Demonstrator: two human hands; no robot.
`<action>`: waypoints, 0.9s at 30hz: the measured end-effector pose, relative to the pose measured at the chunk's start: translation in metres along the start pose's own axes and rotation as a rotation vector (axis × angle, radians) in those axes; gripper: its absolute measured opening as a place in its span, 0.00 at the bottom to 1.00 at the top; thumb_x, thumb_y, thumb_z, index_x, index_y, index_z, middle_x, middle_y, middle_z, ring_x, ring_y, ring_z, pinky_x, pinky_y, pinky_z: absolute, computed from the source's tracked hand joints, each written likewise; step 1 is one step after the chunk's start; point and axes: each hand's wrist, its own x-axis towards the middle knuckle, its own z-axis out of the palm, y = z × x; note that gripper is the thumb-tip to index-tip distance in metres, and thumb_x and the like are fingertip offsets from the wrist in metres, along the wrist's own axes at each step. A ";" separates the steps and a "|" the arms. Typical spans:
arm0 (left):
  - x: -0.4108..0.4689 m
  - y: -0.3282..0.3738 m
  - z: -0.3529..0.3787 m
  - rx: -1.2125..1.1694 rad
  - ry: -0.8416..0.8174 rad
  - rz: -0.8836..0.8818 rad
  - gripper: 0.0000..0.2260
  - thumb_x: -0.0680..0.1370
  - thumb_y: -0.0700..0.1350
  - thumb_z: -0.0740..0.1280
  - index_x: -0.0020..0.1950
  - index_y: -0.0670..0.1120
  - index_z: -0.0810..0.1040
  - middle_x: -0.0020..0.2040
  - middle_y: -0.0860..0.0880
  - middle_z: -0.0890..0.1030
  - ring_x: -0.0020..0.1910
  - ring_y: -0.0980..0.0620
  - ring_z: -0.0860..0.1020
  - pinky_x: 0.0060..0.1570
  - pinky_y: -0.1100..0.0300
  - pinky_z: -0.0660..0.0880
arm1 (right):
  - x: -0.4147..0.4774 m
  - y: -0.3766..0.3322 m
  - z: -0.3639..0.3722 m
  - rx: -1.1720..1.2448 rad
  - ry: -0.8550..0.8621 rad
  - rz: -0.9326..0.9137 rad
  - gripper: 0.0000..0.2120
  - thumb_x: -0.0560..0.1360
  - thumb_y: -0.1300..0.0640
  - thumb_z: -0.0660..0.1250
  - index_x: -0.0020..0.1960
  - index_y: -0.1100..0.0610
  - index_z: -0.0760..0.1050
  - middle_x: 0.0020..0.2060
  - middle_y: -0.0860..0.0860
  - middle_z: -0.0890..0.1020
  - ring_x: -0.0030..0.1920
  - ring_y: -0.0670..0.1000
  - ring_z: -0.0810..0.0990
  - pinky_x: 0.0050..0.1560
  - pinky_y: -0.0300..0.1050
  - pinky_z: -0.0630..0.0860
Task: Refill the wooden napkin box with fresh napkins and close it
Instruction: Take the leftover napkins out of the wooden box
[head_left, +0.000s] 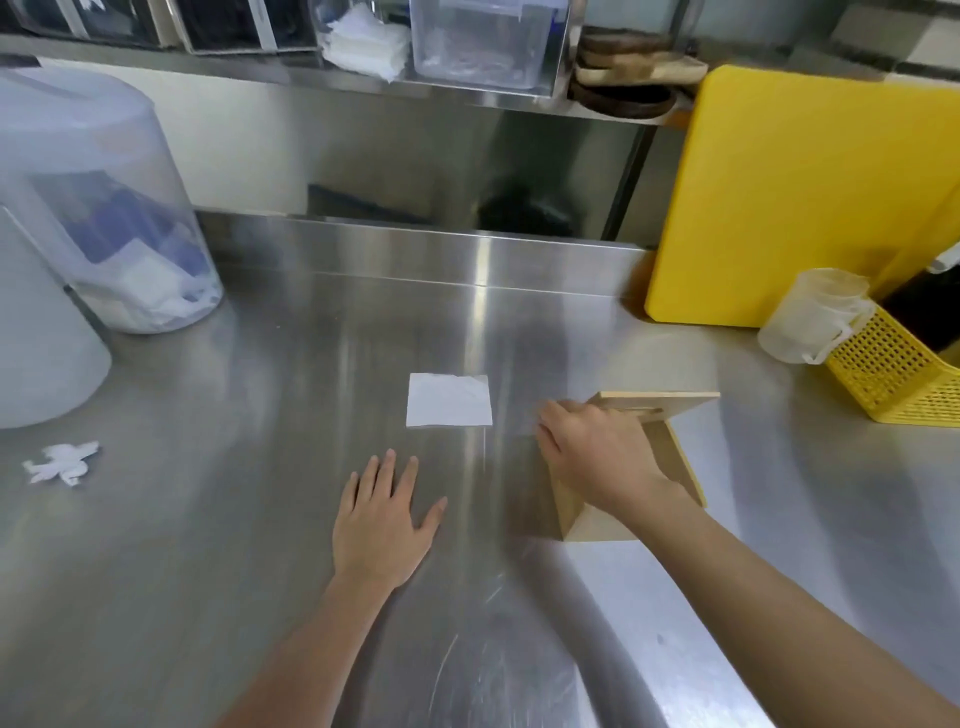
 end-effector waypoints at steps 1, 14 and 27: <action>0.000 -0.009 -0.002 0.003 -0.001 -0.020 0.40 0.68 0.67 0.33 0.75 0.51 0.54 0.77 0.47 0.56 0.76 0.48 0.52 0.73 0.52 0.47 | 0.006 -0.009 0.001 0.027 0.004 -0.018 0.13 0.56 0.64 0.78 0.28 0.59 0.72 0.20 0.52 0.76 0.17 0.57 0.74 0.23 0.32 0.45; 0.003 -0.049 -0.003 -0.058 0.022 -0.098 0.35 0.71 0.67 0.40 0.75 0.54 0.53 0.77 0.46 0.54 0.76 0.46 0.50 0.71 0.51 0.40 | 0.065 -0.062 0.094 0.083 -0.437 -0.129 0.21 0.78 0.56 0.56 0.70 0.58 0.62 0.66 0.55 0.72 0.65 0.58 0.71 0.62 0.51 0.67; 0.005 -0.049 0.001 -0.032 0.027 -0.084 0.33 0.73 0.66 0.43 0.74 0.52 0.58 0.76 0.44 0.59 0.75 0.44 0.55 0.73 0.46 0.51 | 0.052 -0.070 0.107 -0.092 -0.212 -0.186 0.12 0.63 0.64 0.52 0.28 0.59 0.72 0.24 0.54 0.76 0.24 0.56 0.73 0.37 0.46 0.59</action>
